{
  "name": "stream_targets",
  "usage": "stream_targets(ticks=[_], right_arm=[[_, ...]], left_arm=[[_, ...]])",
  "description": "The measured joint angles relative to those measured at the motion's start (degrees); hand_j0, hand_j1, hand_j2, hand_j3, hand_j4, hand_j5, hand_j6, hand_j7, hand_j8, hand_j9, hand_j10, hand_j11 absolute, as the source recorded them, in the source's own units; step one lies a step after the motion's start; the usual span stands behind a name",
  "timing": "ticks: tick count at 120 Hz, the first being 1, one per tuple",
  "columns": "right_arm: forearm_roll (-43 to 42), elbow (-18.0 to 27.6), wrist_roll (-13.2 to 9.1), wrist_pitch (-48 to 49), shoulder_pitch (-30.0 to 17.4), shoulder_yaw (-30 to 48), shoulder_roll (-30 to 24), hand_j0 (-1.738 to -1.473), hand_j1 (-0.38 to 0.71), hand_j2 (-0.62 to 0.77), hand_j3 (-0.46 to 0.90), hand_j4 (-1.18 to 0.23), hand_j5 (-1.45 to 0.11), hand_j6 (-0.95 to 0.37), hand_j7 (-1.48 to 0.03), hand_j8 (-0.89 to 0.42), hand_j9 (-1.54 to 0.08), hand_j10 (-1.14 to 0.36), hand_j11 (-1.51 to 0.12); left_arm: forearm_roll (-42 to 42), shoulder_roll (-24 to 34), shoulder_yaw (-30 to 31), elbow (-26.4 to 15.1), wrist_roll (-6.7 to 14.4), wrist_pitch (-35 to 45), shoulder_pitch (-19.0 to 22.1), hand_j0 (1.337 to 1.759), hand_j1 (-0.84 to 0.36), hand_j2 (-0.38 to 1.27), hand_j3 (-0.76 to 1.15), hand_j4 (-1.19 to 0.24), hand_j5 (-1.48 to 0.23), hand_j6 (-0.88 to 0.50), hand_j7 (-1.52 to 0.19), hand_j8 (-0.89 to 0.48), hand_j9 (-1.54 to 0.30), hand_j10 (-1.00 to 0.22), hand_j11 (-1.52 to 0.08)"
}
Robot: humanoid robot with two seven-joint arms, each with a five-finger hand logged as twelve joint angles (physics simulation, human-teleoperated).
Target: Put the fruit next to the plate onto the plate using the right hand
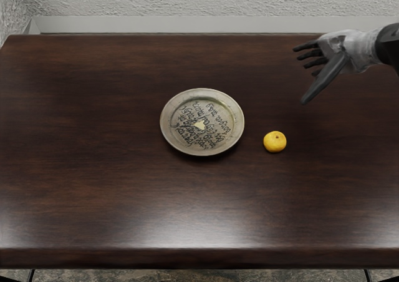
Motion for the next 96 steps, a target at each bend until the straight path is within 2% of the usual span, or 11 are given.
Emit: stream_targets(ticks=[13, 19, 26, 34, 57, 75, 87, 96], right_arm=[[-0.02, -0.4, 0.0, 13.05, -3.26, 5.15, -3.79, -1.657, -0.3, -0.01, 0.0, -0.04, -0.06, -0.02, -0.08, -0.02, -0.08, -0.03, -0.07], [-0.11, -0.56, 0.0, 15.49, -4.22, 5.58, -3.52, -1.657, -0.3, -0.01, 0.0, -0.04, -0.06, -0.02, -0.07, -0.02, -0.07, -0.03, -0.06], [-0.18, -0.36, 0.01, 14.02, -4.3, 4.43, -2.62, -1.657, -0.31, -0.01, 0.0, -0.03, -0.05, -0.02, -0.06, -0.02, -0.06, -0.03, -0.05], [-0.26, 0.91, 0.01, 9.02, -1.84, 1.27, -0.65, -1.658, -0.31, -0.01, 0.0, -0.03, -0.04, -0.02, -0.05, -0.02, -0.05, -0.03, -0.05], [-0.32, 2.47, 0.01, -17.05, 10.03, -19.68, 13.02, -1.658, -0.32, -0.01, 0.0, -0.03, -0.04, -0.03, -0.04, -0.03, -0.04, -0.03, -0.04], [0.22, 5.61, 0.01, -25.61, 18.09, -30.38, 18.22, -1.658, -0.32, -0.01, 0.0, -0.03, -0.04, -0.03, -0.04, -0.03, -0.04, -0.03, -0.04], [0.63, 7.91, 0.01, -29.71, 20.37, -33.21, 19.41, -1.658, -0.32, -0.01, 0.0, -0.03, -0.04, -0.03, -0.04, -0.03, -0.04, -0.03, -0.04], [0.69, 8.76, 0.01, -33.98, 19.32, -34.08, 20.32, -1.658, -0.32, -0.01, 0.0, -0.03, -0.04, -0.03, -0.04, -0.03, -0.04, -0.03, -0.04]], left_arm=[[0.0, 0.0, 0.0, 0.0, 0.0, 0.0, 0.0, 1.658, 0.34, 0.0, 0.0, 0.0, -0.01, 0.0, -0.01, 0.0, -0.01, 0.0, -0.01], [0.0, 0.0, 0.0, 0.01, 0.0, 0.0, 0.02, 1.658, 0.34, 0.0, 0.0, 0.0, -0.01, 0.0, -0.01, 0.0, -0.01, 0.0, -0.01], [0.0, 0.0, 0.0, 0.01, 0.0, 0.0, 0.04, 1.658, 0.34, 0.0, 0.0, 0.0, -0.01, 0.0, -0.01, 0.0, -0.01, 0.0, -0.01], [0.0, 0.0, 0.0, 0.0, 0.0, 0.0, 0.04, 1.658, 0.34, 0.0, 0.0, 0.0, -0.01, 0.0, -0.01, 0.0, -0.01, 0.0, -0.01], [0.0, 0.0, 0.01, 0.0, 0.0, 0.0, 0.01, 1.658, 0.34, 0.0, 0.0, 0.0, -0.01, 0.0, -0.01, 0.0, -0.01, 0.0, -0.01], [0.0, 0.0, 0.01, 0.0, 0.0, 0.0, 0.0, 1.658, 0.34, 0.0, 0.0, 0.0, -0.01, 0.0, -0.01, 0.0, -0.01, 0.0, -0.01], [0.0, 0.0, 0.01, 0.0, 0.0, 0.0, 0.06, 1.658, 0.34, 0.0, 0.0, 0.0, -0.01, 0.0, -0.01, 0.0, -0.01, 0.0, -0.01], [0.0, 0.0, 0.01, 0.0, 0.0, 0.0, 0.01, 1.658, 0.34, 0.0, 0.0, 0.0, -0.01, 0.0, -0.01, 0.0, -0.01, 0.0, -0.01]])
